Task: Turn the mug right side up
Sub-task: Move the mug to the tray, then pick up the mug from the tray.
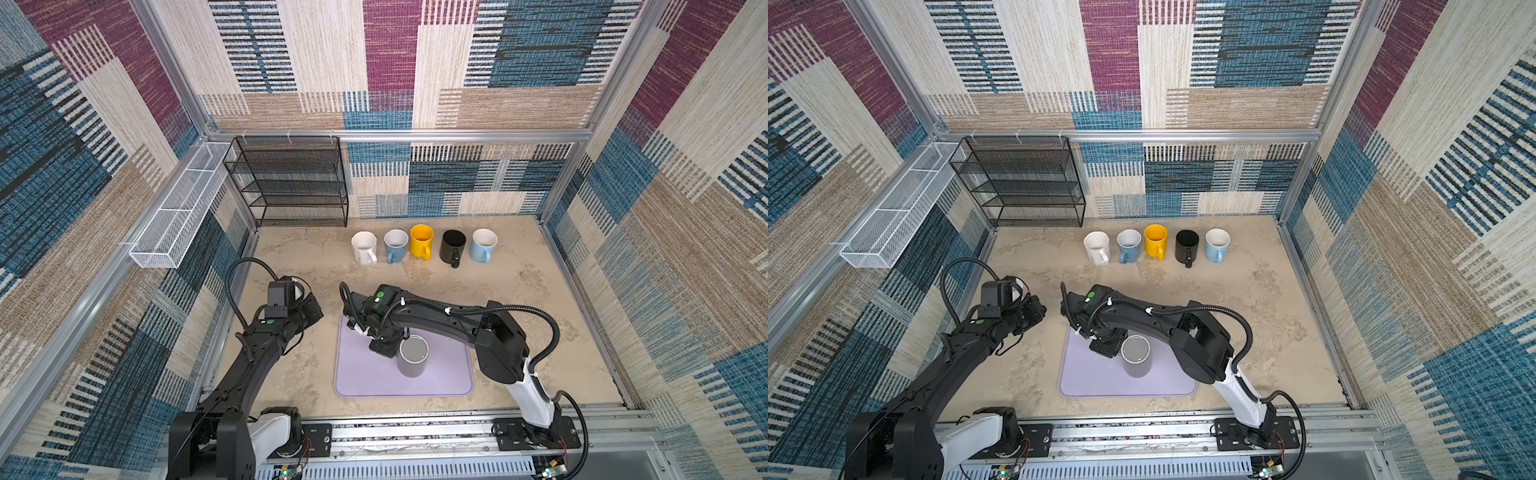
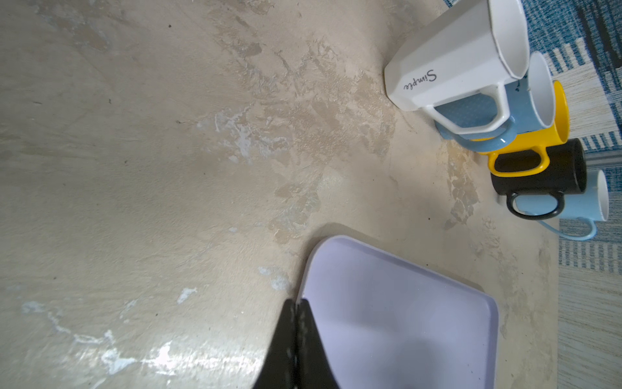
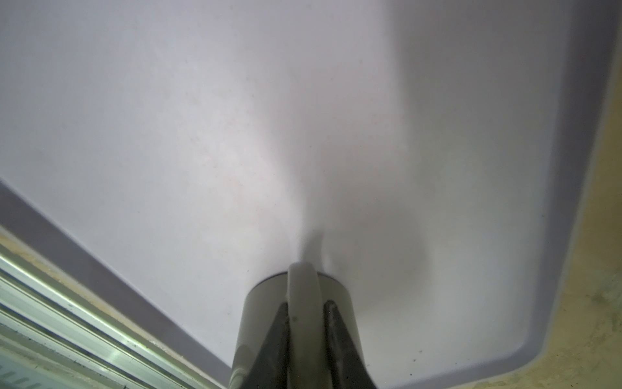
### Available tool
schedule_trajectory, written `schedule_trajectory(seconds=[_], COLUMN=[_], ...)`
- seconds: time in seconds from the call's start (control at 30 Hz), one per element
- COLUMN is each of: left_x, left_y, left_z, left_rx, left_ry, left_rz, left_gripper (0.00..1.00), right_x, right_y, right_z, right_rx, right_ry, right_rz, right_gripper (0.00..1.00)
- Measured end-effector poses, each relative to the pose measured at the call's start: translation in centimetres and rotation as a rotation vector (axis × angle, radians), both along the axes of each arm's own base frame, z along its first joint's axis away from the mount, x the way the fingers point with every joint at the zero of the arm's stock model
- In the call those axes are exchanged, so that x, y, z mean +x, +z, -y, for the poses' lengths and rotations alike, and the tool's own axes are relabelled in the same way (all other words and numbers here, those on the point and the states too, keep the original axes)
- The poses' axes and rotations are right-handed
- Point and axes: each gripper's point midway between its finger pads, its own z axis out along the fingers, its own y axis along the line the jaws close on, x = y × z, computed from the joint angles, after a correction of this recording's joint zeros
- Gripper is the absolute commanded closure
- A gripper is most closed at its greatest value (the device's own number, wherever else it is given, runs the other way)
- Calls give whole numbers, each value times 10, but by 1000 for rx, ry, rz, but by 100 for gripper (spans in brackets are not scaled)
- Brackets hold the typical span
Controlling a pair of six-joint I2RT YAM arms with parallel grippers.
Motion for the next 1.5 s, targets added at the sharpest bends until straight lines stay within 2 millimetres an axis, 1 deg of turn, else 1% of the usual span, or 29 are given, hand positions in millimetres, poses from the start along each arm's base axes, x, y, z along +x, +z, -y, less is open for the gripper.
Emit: schedule_trajectory(seconds=[0.1, 0.33, 0.57, 0.67, 0.73, 0.87, 0.9, 0.93, 1.13, 1.23, 1.37, 1.5], left_x=[0, 0, -2, -3, -3, -3, -3, -3, -4, -4, -4, -4], left_y=[0, 3, 2, 1, 2, 3, 3, 3, 4, 4, 4, 4], left_z=[0, -1, -1, -1, -1, -1, -1, -1, -1, -1, -1, -1], left_rx=[1, 4, 4, 4, 4, 4, 4, 4, 4, 4, 4, 4], left_ry=[0, 1, 2, 1, 1, 1, 1, 1, 2, 2, 2, 2], left_rz=[-3, 0, -9, -12, -11, -8, -7, -8, -8, -8, -7, -5], left_gripper=[94, 94, 94, 94, 94, 94, 94, 94, 94, 94, 94, 94], right_x=[3, 7, 2, 0, -1, -2, -2, -3, -1, 5, 25, 43], right_y=[-2, -2, -11, -13, -13, -12, -12, -13, -13, -10, 5, 21], right_z=[-7, -14, -4, 4, 8, 11, 11, 12, 14, 9, -9, -20], right_rx=[24, 51, 13, -7, -21, -28, -30, -33, -47, -36, 35, 95], right_ry=[28, 60, 64, 67, 68, 68, 73, 80, 89, 85, 62, 40], right_rz=[11, 28, 16, 14, 15, 13, 14, 14, 23, 35, 81, 132], right_gripper=[72, 70, 73, 76, 80, 88, 91, 100, 100, 100, 100, 100])
